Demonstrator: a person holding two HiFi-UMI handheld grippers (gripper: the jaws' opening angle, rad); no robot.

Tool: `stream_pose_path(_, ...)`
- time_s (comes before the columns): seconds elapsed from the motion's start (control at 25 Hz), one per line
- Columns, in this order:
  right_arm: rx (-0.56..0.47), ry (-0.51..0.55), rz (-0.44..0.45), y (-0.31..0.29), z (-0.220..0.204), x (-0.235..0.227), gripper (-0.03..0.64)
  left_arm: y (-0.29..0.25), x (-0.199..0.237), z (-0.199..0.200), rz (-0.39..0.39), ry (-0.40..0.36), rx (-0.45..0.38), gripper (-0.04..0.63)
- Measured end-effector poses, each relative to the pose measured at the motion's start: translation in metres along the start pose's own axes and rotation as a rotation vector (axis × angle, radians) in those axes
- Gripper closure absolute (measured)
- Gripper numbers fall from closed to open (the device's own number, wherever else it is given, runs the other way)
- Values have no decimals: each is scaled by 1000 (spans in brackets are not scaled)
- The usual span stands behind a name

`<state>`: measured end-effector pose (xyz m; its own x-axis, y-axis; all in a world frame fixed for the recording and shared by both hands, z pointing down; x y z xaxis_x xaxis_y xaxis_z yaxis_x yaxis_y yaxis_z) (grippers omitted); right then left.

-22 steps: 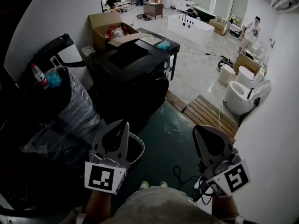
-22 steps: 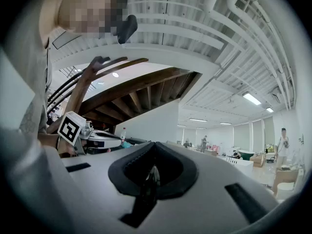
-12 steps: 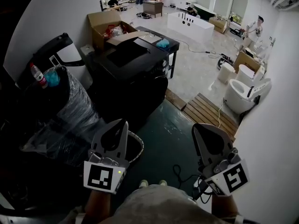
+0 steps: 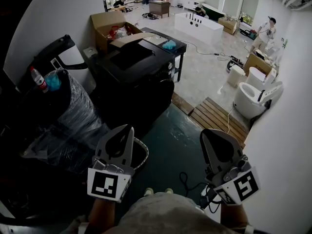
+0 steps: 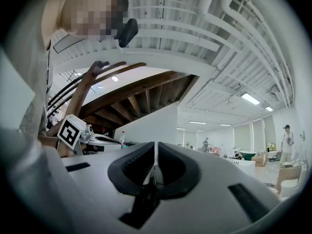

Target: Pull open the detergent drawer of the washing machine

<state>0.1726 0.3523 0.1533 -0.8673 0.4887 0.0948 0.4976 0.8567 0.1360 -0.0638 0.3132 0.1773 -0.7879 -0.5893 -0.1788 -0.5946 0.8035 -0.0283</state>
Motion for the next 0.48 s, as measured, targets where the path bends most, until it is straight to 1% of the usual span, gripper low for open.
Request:
stream_pose_path(0.04,-13,-13,1,0,0,-1,558,-1,-1,-1,2,-9,-1,579)
stream_pose_path(0.08,-23,-22,1,1,0,-3,397,-3,-2,-2,6,-14,-1,579)
stream_pose_path(0.12,-31,-25,-4,2,1,-5,330,-5,-3,-2,11,-8,1,579)
stream_pose_path(0.28,-46,-9,-39,7,1,-20,321,-12,-11,-2,16,-10,9,578)
stream_pose_path(0.36,-51,-20,-36,8,-1,-26,321,-15,-13,-3,18,-16,11,579)
stream_pose_path(0.48,-47,-26,-23,13,-5,-33,321,-19,-21,-5,32,6,25,580)
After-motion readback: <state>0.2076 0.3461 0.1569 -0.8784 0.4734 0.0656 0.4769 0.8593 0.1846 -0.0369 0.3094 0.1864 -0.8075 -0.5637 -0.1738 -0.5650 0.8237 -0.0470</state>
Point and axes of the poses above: the fingertips, and each gripper's own axes: y backward along the fingers, x to its left, z out of its top, the point moved 6 cm from there along y, backward along the fingers, and after that the axes turned 7 degrees about -z, right-handed, at the moved point
